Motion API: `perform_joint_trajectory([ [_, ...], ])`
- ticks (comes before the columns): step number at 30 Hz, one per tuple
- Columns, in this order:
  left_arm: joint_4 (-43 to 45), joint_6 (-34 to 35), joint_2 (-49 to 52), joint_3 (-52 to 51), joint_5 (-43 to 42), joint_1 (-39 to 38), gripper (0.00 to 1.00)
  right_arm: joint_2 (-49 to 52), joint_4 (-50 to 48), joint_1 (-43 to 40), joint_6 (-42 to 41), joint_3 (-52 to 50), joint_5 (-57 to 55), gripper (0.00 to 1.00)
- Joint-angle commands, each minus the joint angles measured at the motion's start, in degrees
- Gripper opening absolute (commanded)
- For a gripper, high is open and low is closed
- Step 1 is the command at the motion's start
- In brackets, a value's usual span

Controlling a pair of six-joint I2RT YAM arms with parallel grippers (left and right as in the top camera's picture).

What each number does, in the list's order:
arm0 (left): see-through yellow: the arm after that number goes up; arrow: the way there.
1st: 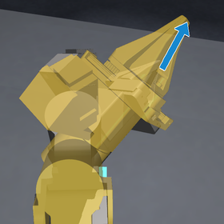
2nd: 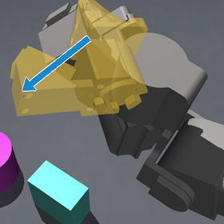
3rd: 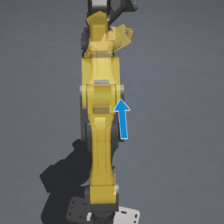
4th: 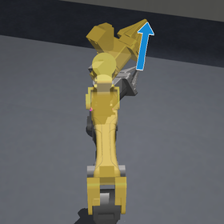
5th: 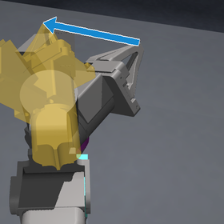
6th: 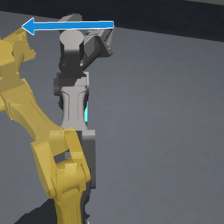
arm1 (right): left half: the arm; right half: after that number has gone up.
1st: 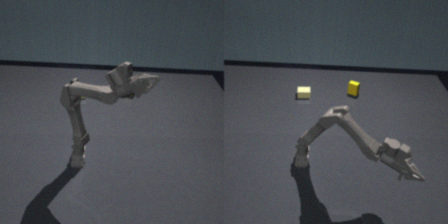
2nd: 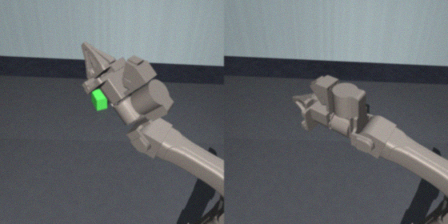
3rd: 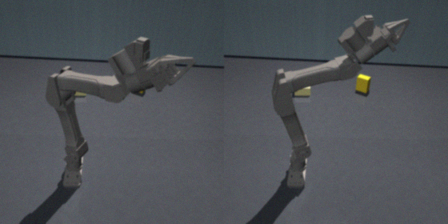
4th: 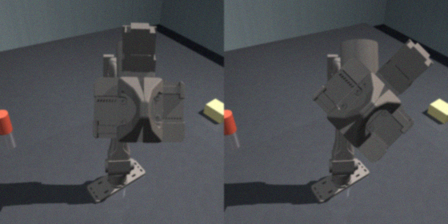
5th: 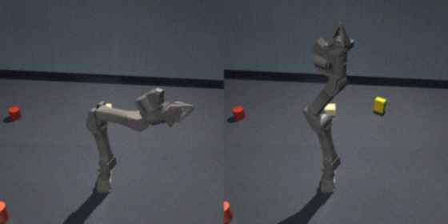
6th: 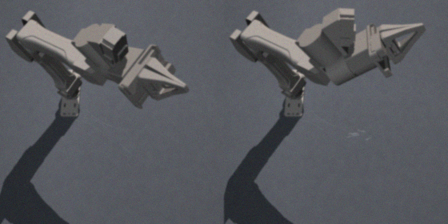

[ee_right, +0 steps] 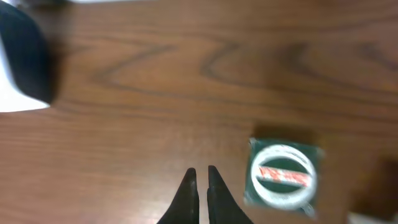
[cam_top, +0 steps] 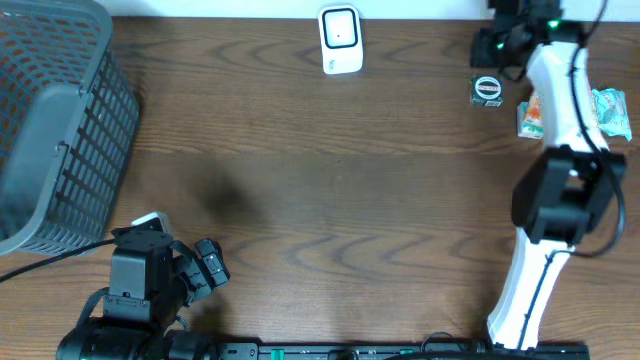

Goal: Scan the item barcode

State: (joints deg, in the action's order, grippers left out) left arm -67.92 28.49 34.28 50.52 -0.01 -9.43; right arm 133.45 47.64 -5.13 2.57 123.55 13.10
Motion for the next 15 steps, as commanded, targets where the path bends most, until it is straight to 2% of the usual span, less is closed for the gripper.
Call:
perform_joint_trajectory([
  [1, -0.15, -0.11, -0.17, -0.07, 0.5, 0.13, 0.98, 4.07, -1.97, 0.24, 0.28, -0.33, 0.57, 0.01],
  [10, -0.15, -0.11, -0.17, -0.07, 0.5, 0.13, 0.98, 9.88, -5.51, 0.31, 0.28, -0.33, -0.22, 0.01],
  [15, -0.15, -0.11, -0.17, -0.07, 0.5, 0.13, 0.98, 10.12, -5.2, 0.24, 0.26, -0.33, -9.01, 0.01],
])
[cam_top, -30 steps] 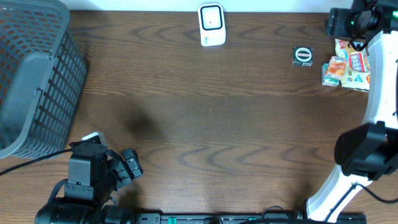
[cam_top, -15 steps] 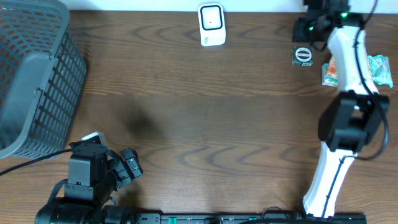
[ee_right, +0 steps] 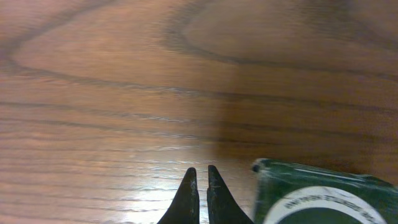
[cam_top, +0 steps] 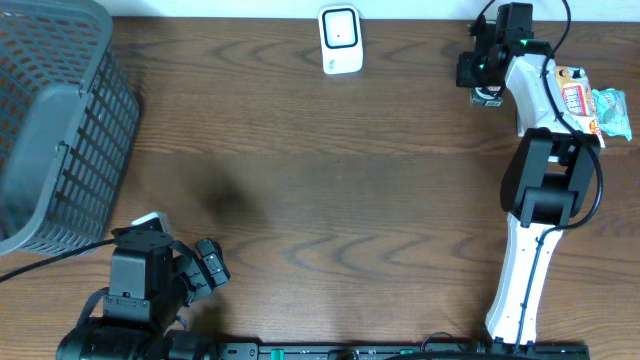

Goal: Scan the item barcode

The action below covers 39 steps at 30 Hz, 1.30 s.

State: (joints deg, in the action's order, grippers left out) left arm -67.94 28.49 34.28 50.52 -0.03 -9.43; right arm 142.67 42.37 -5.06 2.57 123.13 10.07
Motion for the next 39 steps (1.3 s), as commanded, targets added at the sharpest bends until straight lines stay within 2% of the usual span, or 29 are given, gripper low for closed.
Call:
perform_joint_trajectory([
  [1, -0.15, -0.11, -0.17, -0.07, 0.52, 0.13, 0.98, 0.9, 0.26, 0.17, 0.26, 0.09, -7.5, 0.01],
  [5, -0.13, -0.11, -0.17, -0.07, 0.52, 0.13, 0.98, 0.92, 0.74, -0.07, 0.26, 0.07, -9.29, 0.01],
  [14, -0.13, -0.11, -0.17, -0.07, 0.52, 0.13, 0.98, 0.92, -0.61, -0.13, 0.28, 0.07, -2.49, 0.01],
  [20, -0.13, -0.11, -0.17, -0.07, 0.52, 0.13, 0.98, 0.92, 1.18, -0.15, 0.26, -0.07, -2.38, 0.01],
  [25, -0.15, -0.11, -0.17, -0.07, 0.52, 0.13, 0.98, 0.94, 3.23, -0.26, -0.28, -0.68, -9.27, 0.01],
  [39, -0.15, -0.11, -0.17, -0.07, 0.52, 0.13, 0.98, 0.63, 6.64, -4.22, -3.63, -1.42, -18.03, 0.01],
])
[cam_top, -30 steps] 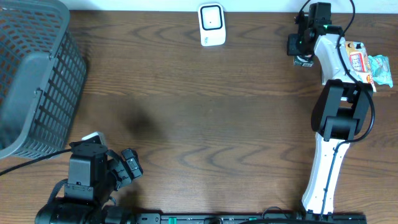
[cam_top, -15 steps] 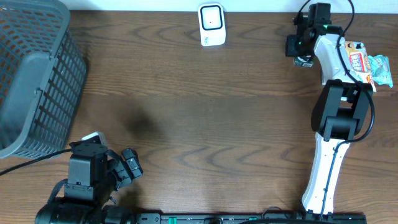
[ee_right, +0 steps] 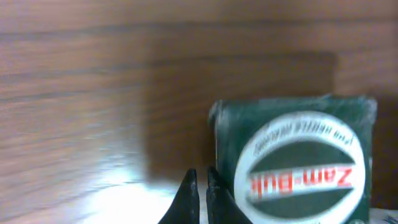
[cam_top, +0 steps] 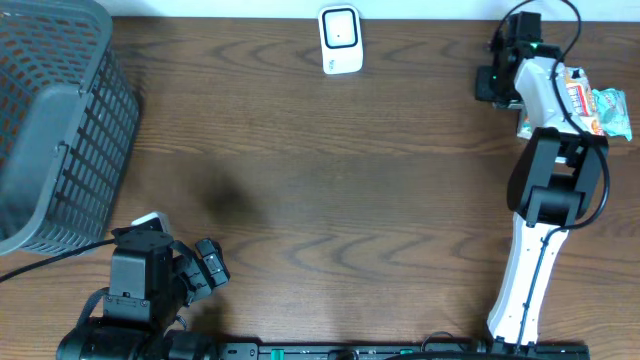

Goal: Scan the item barcode

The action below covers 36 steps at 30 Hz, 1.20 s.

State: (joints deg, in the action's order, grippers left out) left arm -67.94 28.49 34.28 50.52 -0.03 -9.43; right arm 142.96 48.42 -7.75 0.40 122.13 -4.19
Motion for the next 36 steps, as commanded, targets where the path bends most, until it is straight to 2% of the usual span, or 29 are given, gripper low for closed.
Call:
perform_joint_trajectory([
  [1, -0.13, -0.11, -0.17, -0.07, 0.52, 0.13, 0.97, 0.07, 0.83, -1.75, -1.46, -0.42, -3.72, 0.01],
  [9, -0.15, -0.11, -0.17, -0.07, 0.52, 0.13, 0.98, -7.41, 2.89, -1.29, -1.44, -0.39, -1.33, 0.02],
  [12, -0.13, -0.11, -0.17, -0.07, 0.52, 0.13, 0.98, -12.26, 4.48, -0.46, -1.7, -0.39, 1.66, 0.08],
  [18, -0.13, -0.11, -0.17, -0.07, 0.52, 0.13, 0.98, -23.47, 10.54, 1.53, -3.85, -0.39, 10.86, 0.29],
  [27, -0.13, -0.11, -0.17, -0.07, 0.52, 0.13, 0.98, -39.06, 21.66, 7.96, -4.22, -0.42, 14.01, 0.32],
  [36, -0.13, -0.11, -0.17, -0.07, 0.52, 0.13, 0.98, -49.9, 29.31, 13.03, -3.08, -1.49, 13.46, 0.33],
])
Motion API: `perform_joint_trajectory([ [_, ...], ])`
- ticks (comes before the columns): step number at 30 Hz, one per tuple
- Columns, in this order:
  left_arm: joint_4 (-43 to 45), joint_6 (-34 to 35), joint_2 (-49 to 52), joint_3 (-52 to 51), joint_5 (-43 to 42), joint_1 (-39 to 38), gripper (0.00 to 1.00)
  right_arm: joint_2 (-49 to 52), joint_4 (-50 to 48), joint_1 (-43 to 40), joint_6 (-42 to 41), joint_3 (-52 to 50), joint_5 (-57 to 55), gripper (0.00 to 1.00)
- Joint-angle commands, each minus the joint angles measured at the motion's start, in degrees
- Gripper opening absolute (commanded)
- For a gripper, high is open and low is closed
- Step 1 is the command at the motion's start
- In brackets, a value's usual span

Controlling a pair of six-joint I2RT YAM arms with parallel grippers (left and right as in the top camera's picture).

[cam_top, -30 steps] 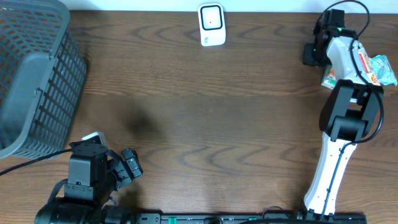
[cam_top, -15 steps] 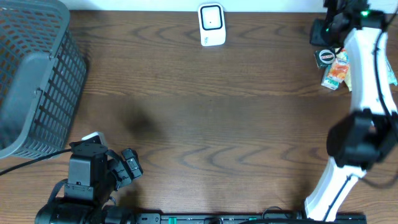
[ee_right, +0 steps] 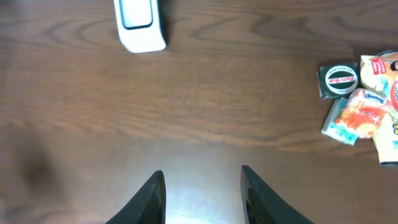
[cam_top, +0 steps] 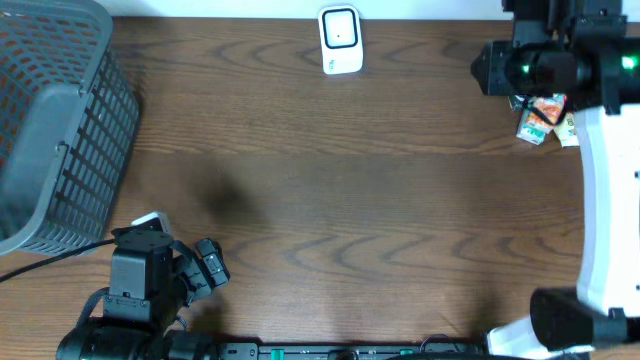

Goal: Scan the item barcode

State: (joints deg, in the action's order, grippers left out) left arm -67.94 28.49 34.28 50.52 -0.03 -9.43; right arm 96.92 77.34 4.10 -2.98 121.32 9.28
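A small green Zam-Buk tin (ee_right: 339, 79) with a round white label lies at the far right of the table, touching a cluster of snack packets (ee_right: 357, 115). The white barcode scanner (ee_right: 140, 22) stands at the table's back edge and also shows from above (cam_top: 340, 40). My right gripper (ee_right: 202, 177) is open and empty, held high over the table, well left of the tin. In the overhead view the right arm (cam_top: 545, 65) hides the tin. My left gripper (cam_top: 208, 265) rests at the front left, far from everything.
A grey slatted basket (cam_top: 55, 120) fills the back left corner. The snack packets (cam_top: 540, 115) lie at the right edge under the right arm. The left arm's base (cam_top: 140, 285) sits at the front edge.
My right gripper was shut and low, pressed close to the green tin's left side. Now it is open and high above the table, with the tin lying by the packets.
The right gripper was shut above the table left of the tin, then low with its shut tips beside the tin, then right against its side. Now it is open, empty and raised. The left arm has not moved.
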Motion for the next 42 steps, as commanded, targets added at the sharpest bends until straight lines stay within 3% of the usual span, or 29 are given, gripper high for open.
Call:
perform_joint_trajectory([
  [1, -0.13, -0.11, -0.17, -0.07, 0.52, 0.13, 0.98, -5.33, 0.24, 1.6, 0.31, -1.55, -0.39, 0.33],
  [8, -0.13, -0.11, -0.17, -0.07, 0.52, 0.13, 0.98, -17.35, -3.85, 3.08, 0.28, -16.2, -1.22, 0.33],
  [14, -0.13, -0.11, -0.17, -0.07, 0.52, 0.13, 0.98, -31.21, -13.14, 3.08, -0.48, -34.69, -1.62, 0.45],
  [16, -0.15, -0.11, -0.17, -0.07, 0.52, 0.13, 0.98, -34.86, -14.56, 3.08, -0.85, -38.51, -1.64, 0.63],
  [17, -0.15, -0.11, -0.17, -0.07, 0.52, 0.13, 0.98, -38.14, -14.73, 3.08, -0.81, -41.7, -1.66, 0.99],
  [26, -0.15, -0.11, -0.17, -0.07, 0.52, 0.13, 0.98, -49.44, -5.42, 3.08, -1.49, -49.35, -1.38, 0.99],
  [33, -0.13, -0.11, -0.17, -0.07, 0.52, 0.13, 0.98, -50.14, 1.97, 3.08, -1.46, -49.35, -1.42, 0.99],
  [42, -0.15, -0.11, -0.17, -0.07, 0.52, 0.13, 0.98, -50.16, 3.08, 3.08, -1.46, -49.35, -1.4, 0.99],
])
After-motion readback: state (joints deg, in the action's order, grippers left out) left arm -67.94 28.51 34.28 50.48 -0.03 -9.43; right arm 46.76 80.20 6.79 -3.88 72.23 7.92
